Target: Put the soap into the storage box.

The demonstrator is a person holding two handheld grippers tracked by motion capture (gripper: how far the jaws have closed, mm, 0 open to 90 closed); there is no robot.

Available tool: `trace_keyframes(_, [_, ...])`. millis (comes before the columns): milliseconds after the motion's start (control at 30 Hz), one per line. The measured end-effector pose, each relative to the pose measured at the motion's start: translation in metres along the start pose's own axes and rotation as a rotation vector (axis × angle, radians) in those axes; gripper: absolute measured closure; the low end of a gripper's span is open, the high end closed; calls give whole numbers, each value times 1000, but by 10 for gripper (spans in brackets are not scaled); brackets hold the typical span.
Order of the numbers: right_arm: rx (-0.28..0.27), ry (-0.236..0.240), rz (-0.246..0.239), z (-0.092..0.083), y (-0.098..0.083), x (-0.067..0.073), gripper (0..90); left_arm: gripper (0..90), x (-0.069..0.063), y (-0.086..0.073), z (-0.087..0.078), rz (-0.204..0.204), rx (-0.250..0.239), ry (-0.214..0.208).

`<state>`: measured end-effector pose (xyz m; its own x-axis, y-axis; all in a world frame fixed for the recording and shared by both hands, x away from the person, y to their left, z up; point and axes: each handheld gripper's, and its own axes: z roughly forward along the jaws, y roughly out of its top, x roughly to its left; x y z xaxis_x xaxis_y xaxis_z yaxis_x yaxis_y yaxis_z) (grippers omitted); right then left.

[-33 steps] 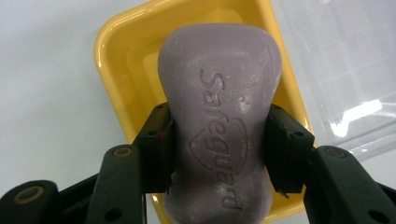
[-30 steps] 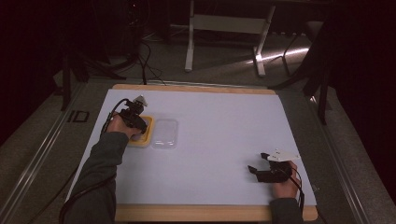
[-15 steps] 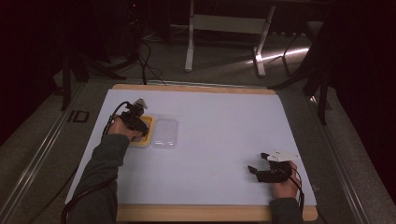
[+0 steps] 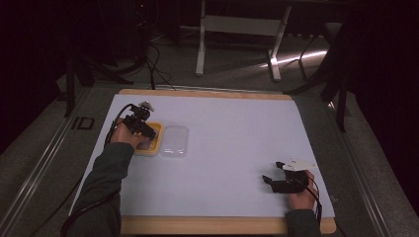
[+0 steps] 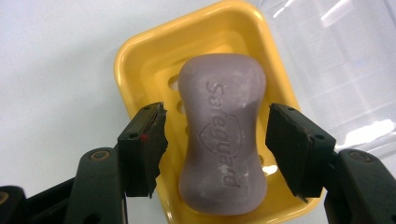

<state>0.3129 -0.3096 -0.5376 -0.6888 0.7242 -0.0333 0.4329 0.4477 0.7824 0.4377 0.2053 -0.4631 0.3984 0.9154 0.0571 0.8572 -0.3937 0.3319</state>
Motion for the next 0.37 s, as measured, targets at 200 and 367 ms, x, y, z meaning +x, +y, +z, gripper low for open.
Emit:
trace_keyframes(200, [0, -1, -1, 0, 0, 0, 196, 366, -5, -8, -7, 12, -76, -13])
trace_keyframes(367, [3, -1, -2, 0, 0, 0, 196, 366, -12, -14, -11, 11, -133, -36])
